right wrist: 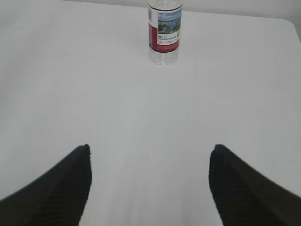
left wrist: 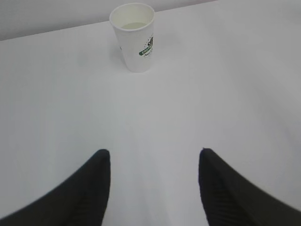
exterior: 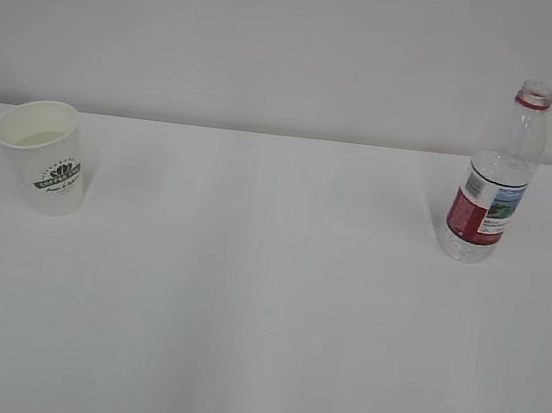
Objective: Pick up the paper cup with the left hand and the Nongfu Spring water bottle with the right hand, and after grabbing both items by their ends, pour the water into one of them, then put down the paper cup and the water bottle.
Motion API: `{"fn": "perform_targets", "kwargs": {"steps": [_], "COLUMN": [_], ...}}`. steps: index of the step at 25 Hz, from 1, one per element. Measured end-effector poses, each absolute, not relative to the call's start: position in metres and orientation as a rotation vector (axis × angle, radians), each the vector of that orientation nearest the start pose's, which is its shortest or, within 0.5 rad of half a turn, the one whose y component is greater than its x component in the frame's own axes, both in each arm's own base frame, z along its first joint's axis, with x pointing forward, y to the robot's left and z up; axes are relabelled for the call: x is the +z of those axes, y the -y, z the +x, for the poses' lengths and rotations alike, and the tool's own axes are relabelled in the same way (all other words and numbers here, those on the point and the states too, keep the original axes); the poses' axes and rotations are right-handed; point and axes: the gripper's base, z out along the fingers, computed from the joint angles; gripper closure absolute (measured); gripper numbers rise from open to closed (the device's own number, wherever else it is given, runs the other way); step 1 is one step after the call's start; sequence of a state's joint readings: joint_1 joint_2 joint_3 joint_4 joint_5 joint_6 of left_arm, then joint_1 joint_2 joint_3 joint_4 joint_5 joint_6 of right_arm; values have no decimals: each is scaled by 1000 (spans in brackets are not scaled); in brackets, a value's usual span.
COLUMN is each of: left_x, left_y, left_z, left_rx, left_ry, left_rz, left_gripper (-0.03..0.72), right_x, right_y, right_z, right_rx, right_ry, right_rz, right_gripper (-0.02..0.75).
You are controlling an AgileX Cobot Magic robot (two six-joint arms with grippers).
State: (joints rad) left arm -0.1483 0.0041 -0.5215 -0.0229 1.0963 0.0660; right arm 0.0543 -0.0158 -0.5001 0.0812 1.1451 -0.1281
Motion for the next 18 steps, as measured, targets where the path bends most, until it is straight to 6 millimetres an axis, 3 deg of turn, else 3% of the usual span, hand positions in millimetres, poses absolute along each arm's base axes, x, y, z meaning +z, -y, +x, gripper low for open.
{"fn": "perform_targets", "kwargs": {"steps": [18], "left_x": [280], "left_y": [1], "left_z": [-8], "left_rx": [-78], "left_ry": [-2051], "left_rz": [222], "left_gripper": [195], "right_x": [271], "right_y": [-6], "right_z": [-12], "right_rx": [56], "right_ry": [-2101], "right_rz": [-199], "right_gripper": [150]}}
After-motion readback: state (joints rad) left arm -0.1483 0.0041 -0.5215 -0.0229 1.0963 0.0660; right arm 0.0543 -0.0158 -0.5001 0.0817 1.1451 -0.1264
